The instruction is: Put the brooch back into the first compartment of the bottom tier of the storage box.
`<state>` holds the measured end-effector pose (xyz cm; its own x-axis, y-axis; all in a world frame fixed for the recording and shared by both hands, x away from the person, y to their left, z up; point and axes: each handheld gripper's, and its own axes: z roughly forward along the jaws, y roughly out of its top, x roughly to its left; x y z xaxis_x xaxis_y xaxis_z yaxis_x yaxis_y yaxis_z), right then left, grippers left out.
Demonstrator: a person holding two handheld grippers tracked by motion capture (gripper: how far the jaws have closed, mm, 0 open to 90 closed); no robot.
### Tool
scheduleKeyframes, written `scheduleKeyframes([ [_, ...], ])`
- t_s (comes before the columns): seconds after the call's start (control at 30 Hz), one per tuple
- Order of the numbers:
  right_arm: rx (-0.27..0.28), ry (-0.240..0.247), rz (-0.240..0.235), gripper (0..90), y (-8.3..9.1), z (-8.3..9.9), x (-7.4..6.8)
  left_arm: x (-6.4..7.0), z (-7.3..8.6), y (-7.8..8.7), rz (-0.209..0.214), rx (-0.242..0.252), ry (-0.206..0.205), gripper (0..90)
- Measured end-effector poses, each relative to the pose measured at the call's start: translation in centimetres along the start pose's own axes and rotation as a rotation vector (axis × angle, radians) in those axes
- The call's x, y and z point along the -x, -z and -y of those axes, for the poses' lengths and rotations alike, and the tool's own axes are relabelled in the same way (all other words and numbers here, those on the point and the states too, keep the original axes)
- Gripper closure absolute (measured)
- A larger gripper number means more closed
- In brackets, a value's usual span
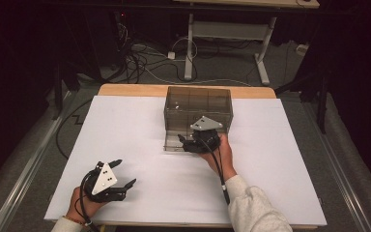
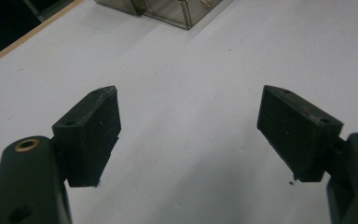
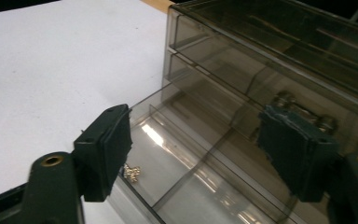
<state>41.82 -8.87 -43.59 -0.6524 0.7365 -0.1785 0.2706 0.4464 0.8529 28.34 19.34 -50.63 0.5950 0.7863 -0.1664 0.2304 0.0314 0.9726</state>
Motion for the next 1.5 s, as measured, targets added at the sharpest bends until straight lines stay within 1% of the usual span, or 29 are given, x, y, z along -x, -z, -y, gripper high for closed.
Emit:
scheduleKeyframes([
  [0.13,0.021,-0.008,0.024,19.8,0.6,0.0,0.2,0.0,0.0,-0.1,0.0,0.0,0.001,20.5],
  [0.17,0.029,-0.014,0.014,19.3,0.8,-0.1,0.3,0.0,0.0,-0.1,0.001,-0.001,0.001,20.5],
  [0.27,0.042,-0.018,0.008,16.5,1.4,-0.1,0.6,0.1,0.0,-0.1,0.001,-0.001,0.001,20.5],
  [0.5,0.06,-0.032,0.003,16.8,2.1,0.2,1.2,0.1,0.1,-0.1,-0.001,0.001,0.0,20.5],
  [0.6,0.072,-0.02,-0.003,17.0,2.3,0.4,1.4,0.1,0.0,-0.1,-0.003,0.005,0.0,20.5],
  [0.67,0.066,-0.021,0.01,17.5,2.4,0.5,1.5,0.0,0.0,-0.1,-0.004,0.005,0.001,20.5],
  [0.93,0.076,-0.002,0.028,17.6,3.1,0.9,1.7,0.0,0.1,-0.1,-0.008,0.002,0.0,20.5],
  [1.07,0.087,0.004,0.035,17.9,3.7,1.0,1.7,0.1,0.1,-0.1,-0.009,0.001,-0.003,20.5],
  [1.17,0.078,0.015,0.05,17.9,4.2,1.1,1.7,0.1,0.1,-0.1,-0.008,-0.001,-0.005,20.5],
  [1.23,0.08,0.017,0.044,18.3,4.5,1.2,1.7,0.1,0.1,-0.1,-0.007,0.0,-0.005,20.5],
  [1.3,0.071,0.033,0.045,18.6,4.8,1.3,1.7,0.2,0.1,-0.2,-0.006,0.001,-0.006,20.5],
  [1.5,0.087,0.056,0.05,18.9,5.9,1.6,1.4,0.2,0.1,-0.3,-0.006,-0.001,-0.007,20.6],
])
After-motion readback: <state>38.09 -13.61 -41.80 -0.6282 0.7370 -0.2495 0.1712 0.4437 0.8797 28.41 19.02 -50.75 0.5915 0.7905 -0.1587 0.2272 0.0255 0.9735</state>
